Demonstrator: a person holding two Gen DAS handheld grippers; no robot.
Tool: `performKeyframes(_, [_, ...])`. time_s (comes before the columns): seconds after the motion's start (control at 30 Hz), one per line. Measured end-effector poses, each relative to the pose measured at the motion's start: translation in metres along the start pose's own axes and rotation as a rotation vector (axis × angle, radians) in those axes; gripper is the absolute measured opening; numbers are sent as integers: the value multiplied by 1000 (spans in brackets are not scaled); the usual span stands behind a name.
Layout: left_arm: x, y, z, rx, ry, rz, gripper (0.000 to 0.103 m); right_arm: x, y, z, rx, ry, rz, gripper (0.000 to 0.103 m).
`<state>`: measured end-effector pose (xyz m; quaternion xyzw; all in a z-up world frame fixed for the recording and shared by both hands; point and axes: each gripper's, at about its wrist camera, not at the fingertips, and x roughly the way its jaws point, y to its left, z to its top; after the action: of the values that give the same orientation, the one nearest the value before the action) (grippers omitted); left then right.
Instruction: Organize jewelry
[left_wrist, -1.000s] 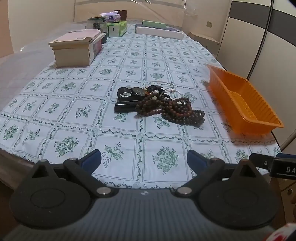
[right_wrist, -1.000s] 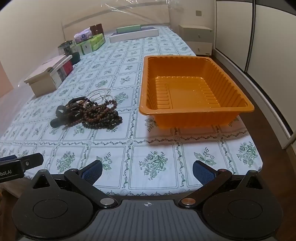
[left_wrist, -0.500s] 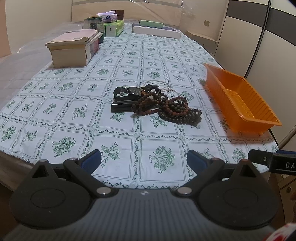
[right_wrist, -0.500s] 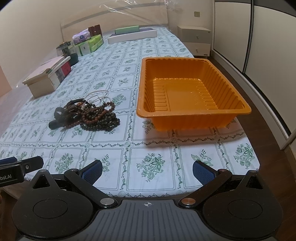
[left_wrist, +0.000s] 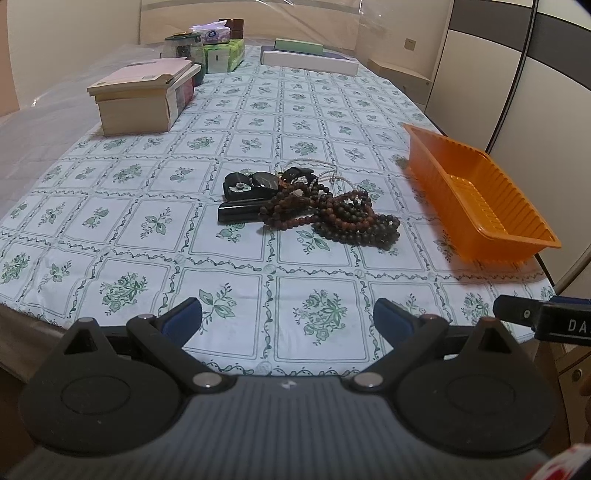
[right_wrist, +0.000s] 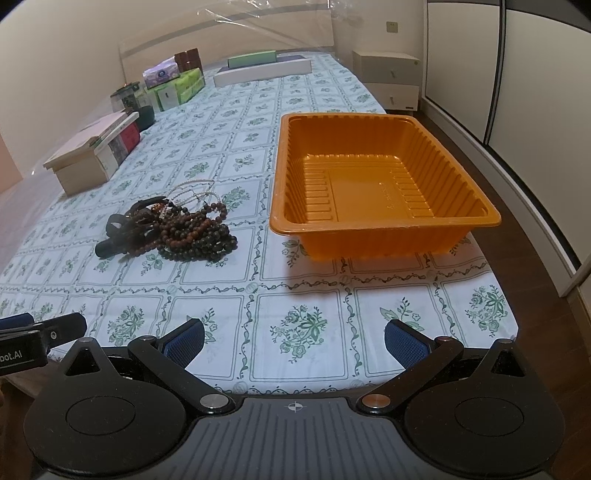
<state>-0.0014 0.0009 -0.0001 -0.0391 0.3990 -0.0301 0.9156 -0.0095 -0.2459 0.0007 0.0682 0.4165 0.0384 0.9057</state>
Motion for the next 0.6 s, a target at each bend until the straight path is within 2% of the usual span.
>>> performKeyframes(0.6, [3,-1,-2,-2,3,-2,98,2,-1,-1,2,2,-2,103])
